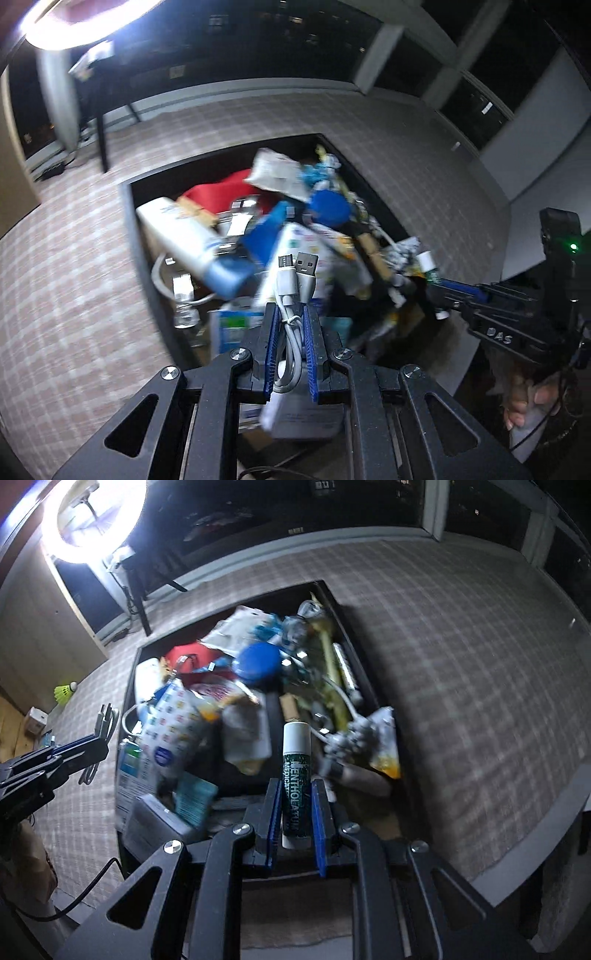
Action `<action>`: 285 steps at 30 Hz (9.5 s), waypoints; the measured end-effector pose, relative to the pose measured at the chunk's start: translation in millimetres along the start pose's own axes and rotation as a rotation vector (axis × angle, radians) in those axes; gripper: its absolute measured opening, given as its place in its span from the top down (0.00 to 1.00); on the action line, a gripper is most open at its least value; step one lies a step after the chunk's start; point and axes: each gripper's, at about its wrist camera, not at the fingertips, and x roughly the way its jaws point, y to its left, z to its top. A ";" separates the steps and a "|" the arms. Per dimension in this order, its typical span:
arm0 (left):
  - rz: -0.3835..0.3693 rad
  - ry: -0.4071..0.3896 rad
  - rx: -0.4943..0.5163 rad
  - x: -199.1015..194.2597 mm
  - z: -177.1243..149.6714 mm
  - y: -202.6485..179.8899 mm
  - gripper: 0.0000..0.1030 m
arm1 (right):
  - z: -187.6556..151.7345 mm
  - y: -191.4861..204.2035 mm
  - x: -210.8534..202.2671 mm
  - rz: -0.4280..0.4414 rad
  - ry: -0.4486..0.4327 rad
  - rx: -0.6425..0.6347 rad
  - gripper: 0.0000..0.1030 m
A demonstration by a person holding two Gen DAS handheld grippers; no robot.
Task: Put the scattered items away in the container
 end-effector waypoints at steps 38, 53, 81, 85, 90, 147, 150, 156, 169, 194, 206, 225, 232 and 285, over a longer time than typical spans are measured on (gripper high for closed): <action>0.339 -0.133 -0.434 -133.0 -104.0 292.2 0.52 | 21.7 251.4 45.3 0.087 0.003 -0.343 0.46; 0.510 -0.104 -0.732 -185.3 -207.3 499.3 0.59 | 6.7 482.7 102.0 0.269 0.071 -0.553 0.46; 0.452 -0.018 -0.636 -128.2 -194.0 496.1 0.64 | 13.9 643.2 197.1 0.252 0.215 -0.692 0.58; 0.475 0.001 -0.641 -121.0 -189.6 485.3 0.73 | 15.8 650.4 210.5 0.247 0.249 -0.677 0.59; 0.473 -0.055 -0.637 -134.2 -185.8 470.8 0.73 | 15.4 654.0 217.4 0.252 0.274 -0.673 0.61; 0.229 -0.161 -0.348 -96.1 -40.0 206.5 0.93 | 63.8 287.3 63.6 0.249 0.049 -0.292 0.71; 0.180 -0.150 -0.293 -72.1 -14.3 164.2 0.93 | 70.8 230.7 49.1 0.205 0.029 -0.233 0.71; 0.104 -0.107 -0.193 -26.8 21.6 90.3 0.93 | 72.1 123.7 28.6 0.114 0.005 -0.118 0.71; 0.159 -0.111 -0.124 -11.3 44.5 49.4 0.38 | 72.7 34.8 3.5 0.091 -0.048 0.007 0.43; 0.426 -0.153 -0.453 -124.9 -74.1 264.6 0.39 | 48.4 244.1 56.6 0.202 -0.022 -0.284 0.43; 0.525 -0.133 -0.656 -170.0 -128.6 405.8 0.39 | 36.6 384.8 77.6 0.222 -0.003 -0.406 0.43; 0.640 -0.216 -0.846 -228.4 -135.0 644.0 0.39 | 75.9 570.5 137.1 0.333 0.020 -0.472 0.43; 0.656 -0.274 -0.872 -235.8 -97.0 718.1 0.39 | 86.2 594.7 188.1 0.332 0.109 -0.423 0.43; 0.266 -0.001 -0.568 -108.4 -151.5 513.9 0.30 | 108.7 590.6 214.3 0.320 0.108 -0.435 0.43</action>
